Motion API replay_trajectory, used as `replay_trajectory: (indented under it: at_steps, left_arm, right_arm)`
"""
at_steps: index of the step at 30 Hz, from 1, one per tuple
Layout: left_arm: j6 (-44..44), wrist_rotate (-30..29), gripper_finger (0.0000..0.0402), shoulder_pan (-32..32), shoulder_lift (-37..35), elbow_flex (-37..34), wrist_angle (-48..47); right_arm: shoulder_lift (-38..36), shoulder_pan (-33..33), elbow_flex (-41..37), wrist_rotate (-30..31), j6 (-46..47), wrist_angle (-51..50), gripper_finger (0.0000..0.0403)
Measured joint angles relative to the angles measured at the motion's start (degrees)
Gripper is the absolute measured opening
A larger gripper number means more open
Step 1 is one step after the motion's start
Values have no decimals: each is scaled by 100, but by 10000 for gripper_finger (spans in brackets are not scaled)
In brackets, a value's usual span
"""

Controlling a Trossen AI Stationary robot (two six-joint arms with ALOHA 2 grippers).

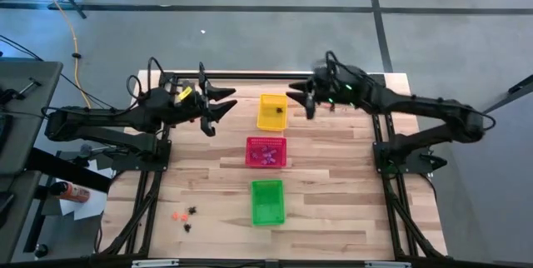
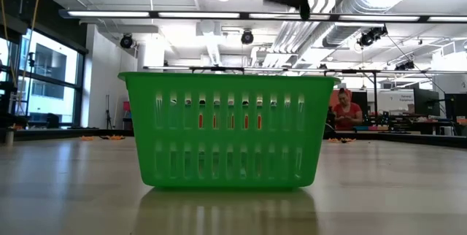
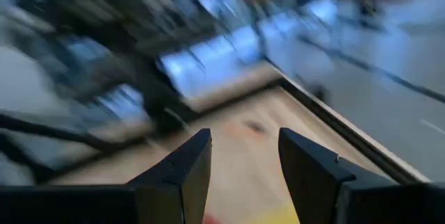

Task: Sort Halloween decoration
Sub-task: Put the black spider toy into the yellow bin

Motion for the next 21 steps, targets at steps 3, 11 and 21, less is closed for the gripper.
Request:
replay_trajectory:
  at_steps: [3,11,21]
  left_arm:
    - [-22,285,172,44,12,0,-280]
    - [-171,522,172,160,29,0,-570]
    - [-897,595,172,189,146,206,-830]
  right_arm:
    - [-270,355,-552,-70,27,1320,163]
    - [-231,936,-664,-53,-884,1622,163]
    - [-249,892,-654,159,-790,1659,162]
